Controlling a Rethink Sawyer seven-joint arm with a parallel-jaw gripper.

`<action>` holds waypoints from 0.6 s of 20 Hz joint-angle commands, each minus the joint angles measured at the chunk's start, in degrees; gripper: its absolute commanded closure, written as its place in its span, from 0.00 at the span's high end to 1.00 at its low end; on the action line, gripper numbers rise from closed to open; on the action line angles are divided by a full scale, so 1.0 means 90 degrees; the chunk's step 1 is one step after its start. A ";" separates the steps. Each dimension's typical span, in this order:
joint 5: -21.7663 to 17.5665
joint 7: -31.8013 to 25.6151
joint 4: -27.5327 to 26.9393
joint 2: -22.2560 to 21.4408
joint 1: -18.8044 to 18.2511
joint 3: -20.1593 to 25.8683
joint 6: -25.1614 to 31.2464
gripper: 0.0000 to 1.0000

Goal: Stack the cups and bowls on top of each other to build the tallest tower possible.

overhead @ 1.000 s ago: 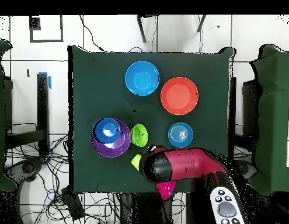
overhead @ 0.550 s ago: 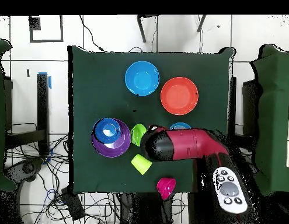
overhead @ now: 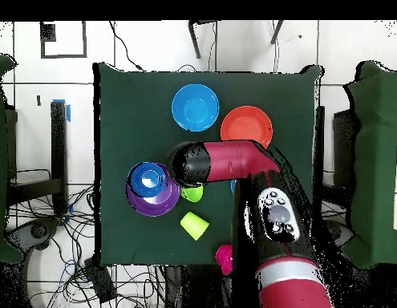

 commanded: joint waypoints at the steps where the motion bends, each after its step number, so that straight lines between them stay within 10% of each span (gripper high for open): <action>1: 0.0434 0.1180 -0.1384 0.0813 0.0749 -0.0016 0.0848 1.00; 7: 0.0562 0.1255 -0.2084 0.1229 0.1110 -0.0435 0.0932 1.00; 12: 0.0415 -0.0135 -0.2164 0.1134 0.0549 -0.0285 0.1044 1.00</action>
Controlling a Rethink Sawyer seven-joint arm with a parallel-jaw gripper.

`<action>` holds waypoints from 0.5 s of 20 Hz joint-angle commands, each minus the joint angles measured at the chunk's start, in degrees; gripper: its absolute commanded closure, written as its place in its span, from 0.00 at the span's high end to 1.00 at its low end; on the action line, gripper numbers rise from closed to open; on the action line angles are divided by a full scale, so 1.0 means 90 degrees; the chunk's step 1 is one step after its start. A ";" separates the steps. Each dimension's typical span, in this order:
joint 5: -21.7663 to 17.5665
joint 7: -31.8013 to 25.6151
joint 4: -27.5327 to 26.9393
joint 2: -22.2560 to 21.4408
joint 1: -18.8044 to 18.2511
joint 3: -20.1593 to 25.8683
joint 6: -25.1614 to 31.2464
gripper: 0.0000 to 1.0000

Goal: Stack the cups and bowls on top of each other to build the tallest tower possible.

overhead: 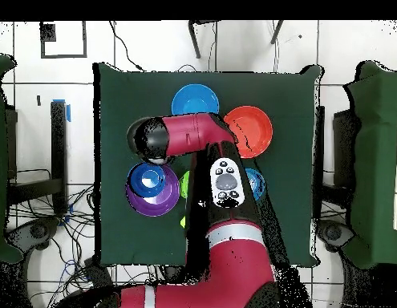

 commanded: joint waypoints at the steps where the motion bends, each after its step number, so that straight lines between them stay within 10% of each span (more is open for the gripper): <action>1: -0.0081 -0.0265 -0.0825 0.0313 -0.0500 -0.0022 0.0700 1.00; 10: -0.0037 0.0014 -0.1095 0.0489 -0.0352 -0.0082 0.0757 1.00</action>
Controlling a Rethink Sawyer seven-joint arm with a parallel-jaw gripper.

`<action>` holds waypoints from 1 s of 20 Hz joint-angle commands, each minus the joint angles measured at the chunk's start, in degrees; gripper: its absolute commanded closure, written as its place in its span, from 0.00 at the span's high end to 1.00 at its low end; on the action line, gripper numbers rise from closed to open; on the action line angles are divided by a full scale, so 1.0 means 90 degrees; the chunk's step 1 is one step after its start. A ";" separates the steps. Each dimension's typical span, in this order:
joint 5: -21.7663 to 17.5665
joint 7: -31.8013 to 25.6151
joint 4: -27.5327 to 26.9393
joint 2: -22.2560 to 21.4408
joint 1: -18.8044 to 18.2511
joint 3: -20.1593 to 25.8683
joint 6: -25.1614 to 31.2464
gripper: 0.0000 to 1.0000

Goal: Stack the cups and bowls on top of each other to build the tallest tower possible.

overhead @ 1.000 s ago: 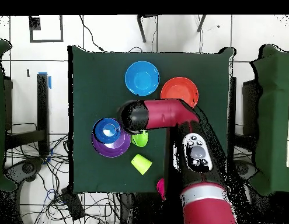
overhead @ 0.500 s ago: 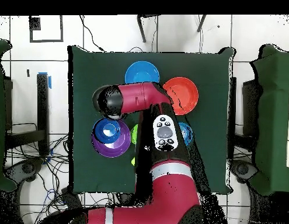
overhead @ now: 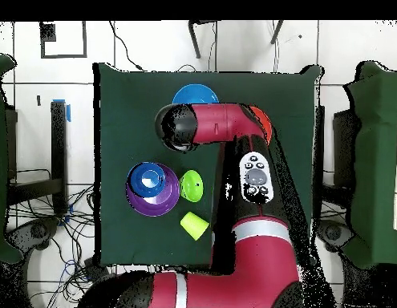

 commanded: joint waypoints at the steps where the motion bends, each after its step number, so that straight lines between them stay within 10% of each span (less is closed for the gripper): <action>1: -0.0016 0.0052 -0.0565 0.0313 0.0077 0.0076 0.0773 1.00; 20: 0.0872 0.1061 -0.1561 0.1290 0.0891 -0.0393 0.0721 1.00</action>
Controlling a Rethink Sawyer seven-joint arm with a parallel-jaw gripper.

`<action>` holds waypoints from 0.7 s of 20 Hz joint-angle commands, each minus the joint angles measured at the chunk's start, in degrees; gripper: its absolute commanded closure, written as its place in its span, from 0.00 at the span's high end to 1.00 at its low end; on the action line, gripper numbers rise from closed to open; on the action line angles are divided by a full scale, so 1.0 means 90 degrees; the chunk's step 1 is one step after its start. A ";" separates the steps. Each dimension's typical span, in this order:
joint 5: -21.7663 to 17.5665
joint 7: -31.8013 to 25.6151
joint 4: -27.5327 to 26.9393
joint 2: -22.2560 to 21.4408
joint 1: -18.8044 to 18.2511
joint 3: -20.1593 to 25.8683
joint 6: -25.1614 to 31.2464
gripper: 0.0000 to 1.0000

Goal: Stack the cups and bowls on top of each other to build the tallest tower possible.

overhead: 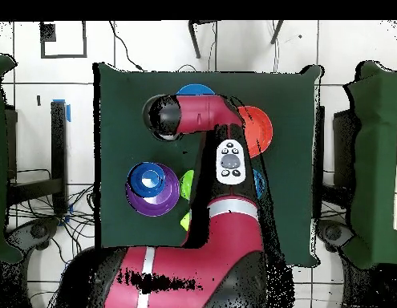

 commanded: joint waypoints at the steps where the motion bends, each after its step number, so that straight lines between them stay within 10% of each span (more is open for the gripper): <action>1: 0.0314 0.1052 -0.0578 0.0353 0.0257 0.0030 0.0758 1.00; 14: 0.0527 0.0726 -0.1405 0.0782 0.0450 -0.0358 0.1069 1.00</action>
